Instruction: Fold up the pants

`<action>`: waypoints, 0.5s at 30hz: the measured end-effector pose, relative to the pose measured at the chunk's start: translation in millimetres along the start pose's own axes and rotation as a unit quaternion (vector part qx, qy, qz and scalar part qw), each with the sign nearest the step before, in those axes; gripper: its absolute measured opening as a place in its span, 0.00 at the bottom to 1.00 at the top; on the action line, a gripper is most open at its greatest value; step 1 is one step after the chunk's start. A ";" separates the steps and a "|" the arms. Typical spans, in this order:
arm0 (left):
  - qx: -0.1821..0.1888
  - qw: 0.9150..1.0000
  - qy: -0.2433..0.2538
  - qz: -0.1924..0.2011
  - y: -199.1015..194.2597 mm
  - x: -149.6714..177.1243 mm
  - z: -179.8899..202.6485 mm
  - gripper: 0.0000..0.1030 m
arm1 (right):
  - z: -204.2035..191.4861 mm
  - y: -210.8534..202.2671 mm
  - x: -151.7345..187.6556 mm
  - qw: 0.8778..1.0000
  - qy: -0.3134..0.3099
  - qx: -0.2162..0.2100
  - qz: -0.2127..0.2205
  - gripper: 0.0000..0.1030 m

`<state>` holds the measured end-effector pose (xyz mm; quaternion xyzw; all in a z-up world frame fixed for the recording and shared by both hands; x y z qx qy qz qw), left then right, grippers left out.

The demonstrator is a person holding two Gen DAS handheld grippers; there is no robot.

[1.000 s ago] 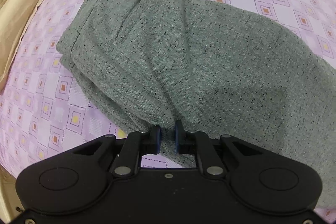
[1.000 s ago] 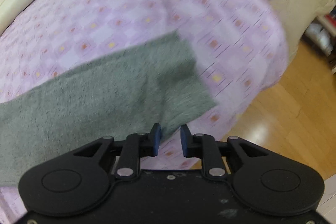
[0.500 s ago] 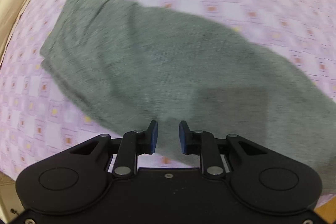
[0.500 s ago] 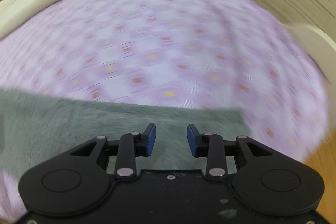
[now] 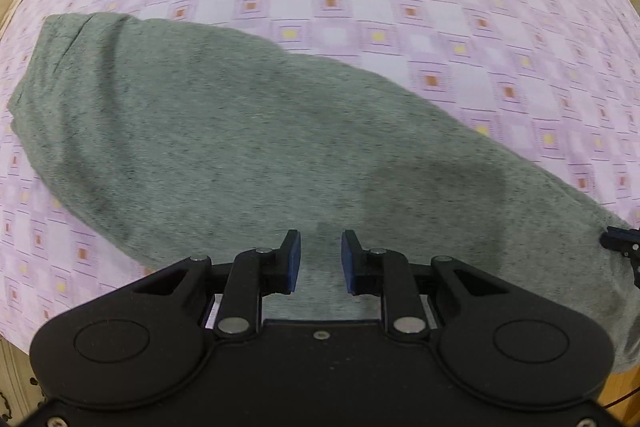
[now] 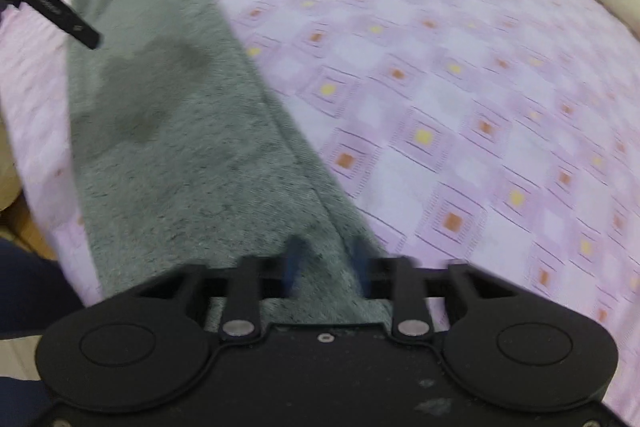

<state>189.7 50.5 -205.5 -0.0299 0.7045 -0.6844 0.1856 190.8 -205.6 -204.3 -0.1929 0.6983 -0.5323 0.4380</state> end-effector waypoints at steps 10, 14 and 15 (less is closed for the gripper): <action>-0.002 0.999 0.025 0.026 3.2 -15.0 37.5 0.29 | 1.9 -17.8 -9.3 0.999 -0.006 0.027 0.024 0.01; 0.010 0.997 0.068 0.028 13.4 -16.8 64.3 0.29 | 6.0 -0.5 -2.7 0.996 0.010 0.089 0.025 0.20; 0.011 0.996 0.079 0.028 16.2 -17.2 70.1 0.29 | 11.2 -6.4 -3.6 0.994 0.033 0.096 0.035 0.23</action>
Point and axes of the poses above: each gripper's, at about its wrist camera, not at the fingertips, and y roughly the way its jaws point, z to its right, x to its underside, the point moved 7 cm from there along y, roughly the way its jaws point
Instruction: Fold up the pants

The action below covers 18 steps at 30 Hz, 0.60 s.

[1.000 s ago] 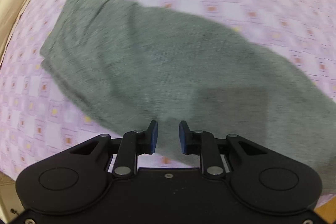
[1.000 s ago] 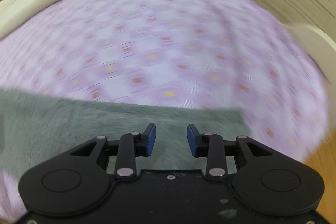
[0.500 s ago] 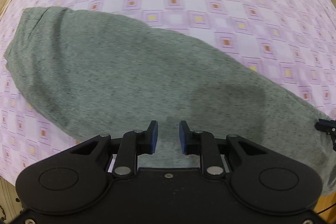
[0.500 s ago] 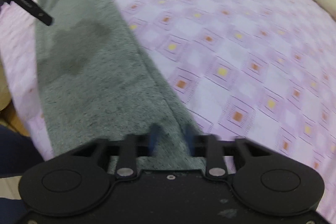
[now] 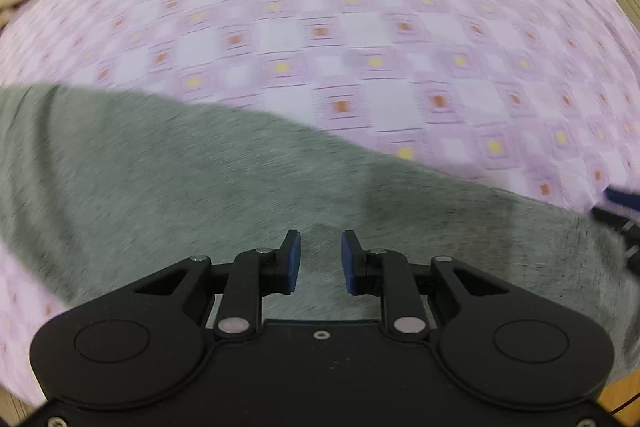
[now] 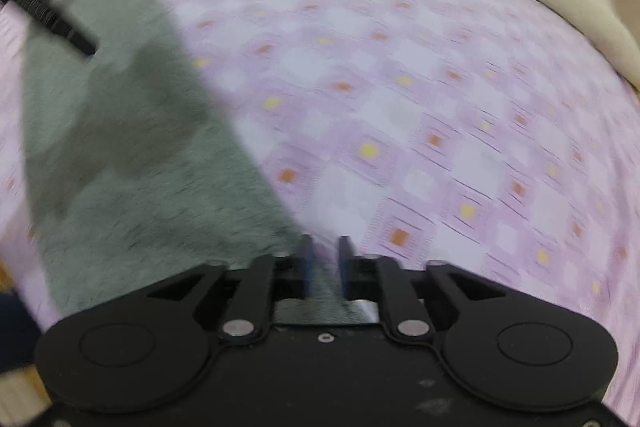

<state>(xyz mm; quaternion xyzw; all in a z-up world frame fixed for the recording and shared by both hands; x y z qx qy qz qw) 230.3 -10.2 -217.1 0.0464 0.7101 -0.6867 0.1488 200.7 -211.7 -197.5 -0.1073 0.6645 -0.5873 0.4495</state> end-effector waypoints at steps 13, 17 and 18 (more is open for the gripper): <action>-0.001 0.997 0.056 -0.044 36.0 -6.3 13.5 0.32 | 74.9 -82.4 113.4 0.976 0.199 0.087 -0.027 0.27; -0.004 0.998 0.055 -0.042 38.7 -7.0 13.5 0.34 | 78.6 -72.6 120.5 0.983 0.165 0.066 -0.042 0.27; -0.005 0.998 0.054 -0.040 38.4 -6.7 13.4 0.34 | 77.6 -68.8 120.0 0.985 0.159 0.057 -0.046 0.27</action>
Point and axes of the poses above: each gripper's, at about its wrist camera, not at the fingertips, and y roughly the way its jaws point, z to its right, x to its underside, the point moved 7 cm from there along y, roughly the way its jaws point
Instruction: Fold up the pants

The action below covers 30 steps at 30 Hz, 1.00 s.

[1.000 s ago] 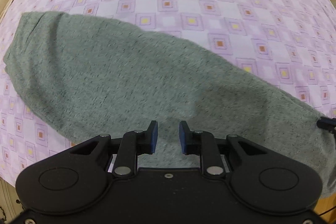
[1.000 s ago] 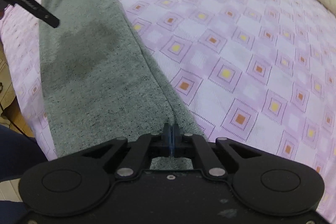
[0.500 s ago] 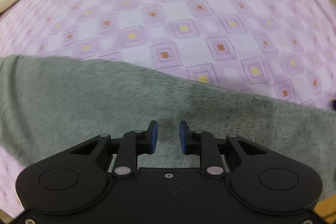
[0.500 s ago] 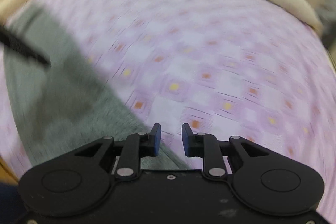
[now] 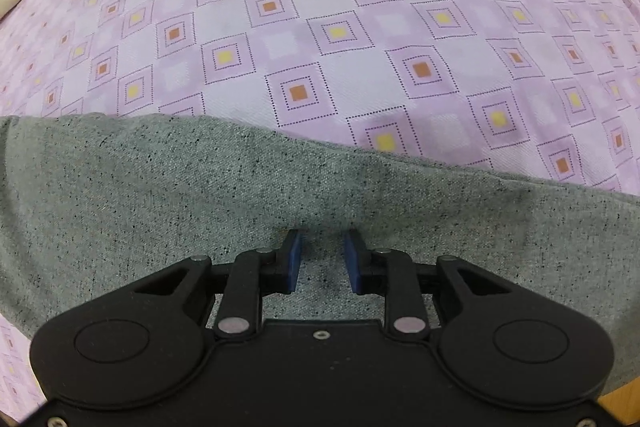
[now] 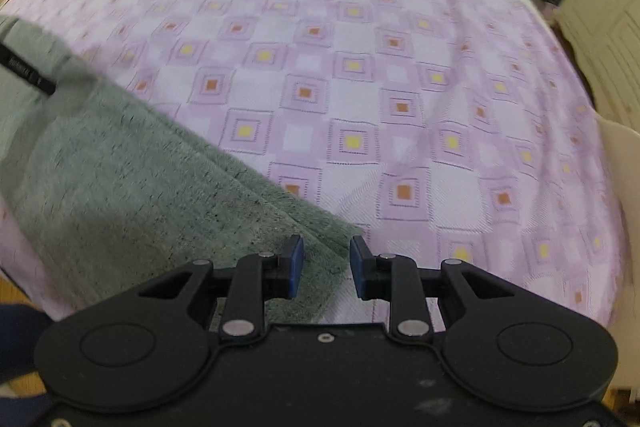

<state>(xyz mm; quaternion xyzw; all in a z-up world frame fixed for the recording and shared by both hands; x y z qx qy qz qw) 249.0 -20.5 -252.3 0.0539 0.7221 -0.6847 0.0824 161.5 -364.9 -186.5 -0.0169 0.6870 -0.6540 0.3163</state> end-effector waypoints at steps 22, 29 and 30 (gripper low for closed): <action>-0.010 1.000 -0.029 0.005 -5.9 3.1 0.8 0.34 | -21.9 23.4 -9.2 0.989 -0.133 -0.062 -0.006 0.05; 0.004 0.998 -0.055 0.013 -10.2 4.8 -4.3 0.33 | -20.1 -4.7 -23.0 0.988 -0.147 -0.023 0.034 0.04; 0.005 0.998 -0.058 0.014 -10.4 5.1 -4.6 0.33 | -18.7 -6.8 -25.1 0.989 -0.141 -0.019 0.041 0.04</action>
Point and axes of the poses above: each gripper's, at about its wrist camera, not at the fingertips, and y roughly the way its jaws point, z to its right, x to its underside, the point moved 7 cm from there along y, roughly the way its jaws point
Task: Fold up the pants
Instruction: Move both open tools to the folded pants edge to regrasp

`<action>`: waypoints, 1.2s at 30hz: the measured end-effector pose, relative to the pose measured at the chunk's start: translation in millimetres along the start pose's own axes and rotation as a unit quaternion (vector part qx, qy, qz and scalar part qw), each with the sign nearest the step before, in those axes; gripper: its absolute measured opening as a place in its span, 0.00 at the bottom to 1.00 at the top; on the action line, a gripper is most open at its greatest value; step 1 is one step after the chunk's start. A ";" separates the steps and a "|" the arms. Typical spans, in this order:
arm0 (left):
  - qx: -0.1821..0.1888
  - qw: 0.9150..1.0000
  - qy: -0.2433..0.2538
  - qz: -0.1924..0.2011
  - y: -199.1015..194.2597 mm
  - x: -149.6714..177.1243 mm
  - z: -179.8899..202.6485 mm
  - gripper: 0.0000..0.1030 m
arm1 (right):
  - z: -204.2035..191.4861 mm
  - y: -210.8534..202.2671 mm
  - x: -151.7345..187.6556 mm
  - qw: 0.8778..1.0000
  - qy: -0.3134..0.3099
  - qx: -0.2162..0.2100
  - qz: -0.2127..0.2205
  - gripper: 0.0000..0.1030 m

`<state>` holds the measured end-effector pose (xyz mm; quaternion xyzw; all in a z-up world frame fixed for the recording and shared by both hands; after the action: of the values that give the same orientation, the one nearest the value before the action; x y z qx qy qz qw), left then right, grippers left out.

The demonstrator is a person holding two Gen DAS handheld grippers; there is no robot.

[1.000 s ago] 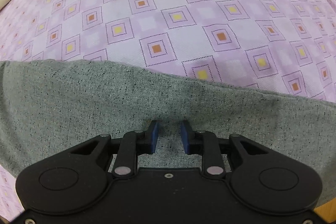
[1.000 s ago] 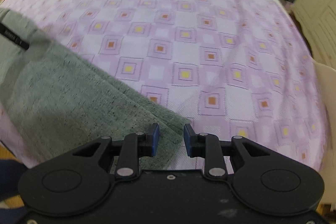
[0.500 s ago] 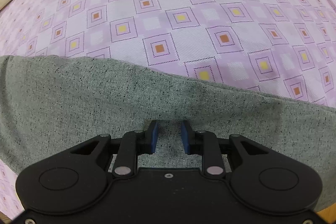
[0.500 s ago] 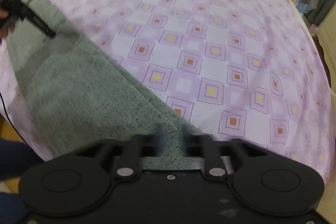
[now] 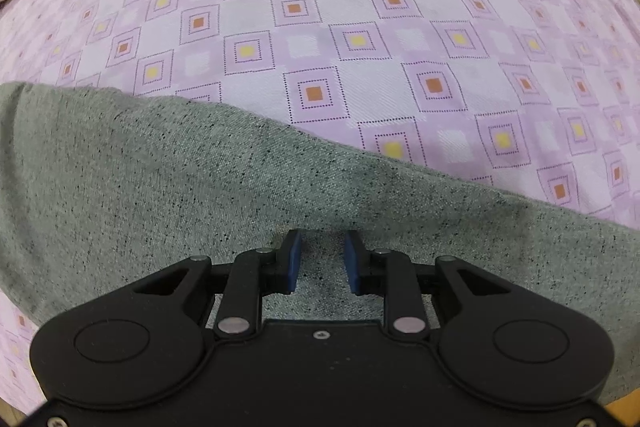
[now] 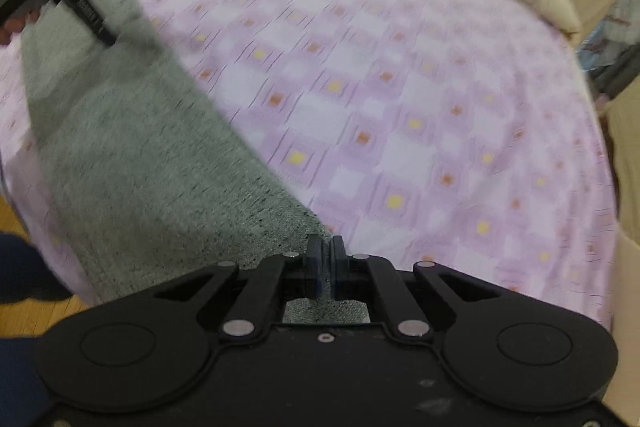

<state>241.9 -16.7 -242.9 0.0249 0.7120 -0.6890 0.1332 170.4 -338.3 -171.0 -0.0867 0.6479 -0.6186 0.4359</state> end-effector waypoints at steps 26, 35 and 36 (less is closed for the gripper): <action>-0.046 0.998 0.034 -0.005 -52.7 19.3 -153.9 0.34 | -98.9 2.5 -131.5 0.988 0.123 -0.051 0.082 0.29; -0.083 0.994 0.014 -0.068 -10.6 13.3 -319.9 0.34 | -265.1 35.9 -256.9 0.979 0.132 -0.126 0.086 0.29; -0.062 0.997 0.021 -0.046 -15.0 19.2 -324.1 0.34 | -284.9 41.0 -268.7 0.979 0.134 -0.131 0.082 0.29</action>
<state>169.7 299.9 -227.7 -0.0014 0.7566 -0.6480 0.0874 159.0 52.7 -125.4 -0.0057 0.7808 -0.4969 0.3788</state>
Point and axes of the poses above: each gripper's, at about its wrist camera, not at the fingertips, and y roughly the way its jaws point, z to its right, x to its underside, the point moved 7 cm from there along y, roughly the way its jaws point
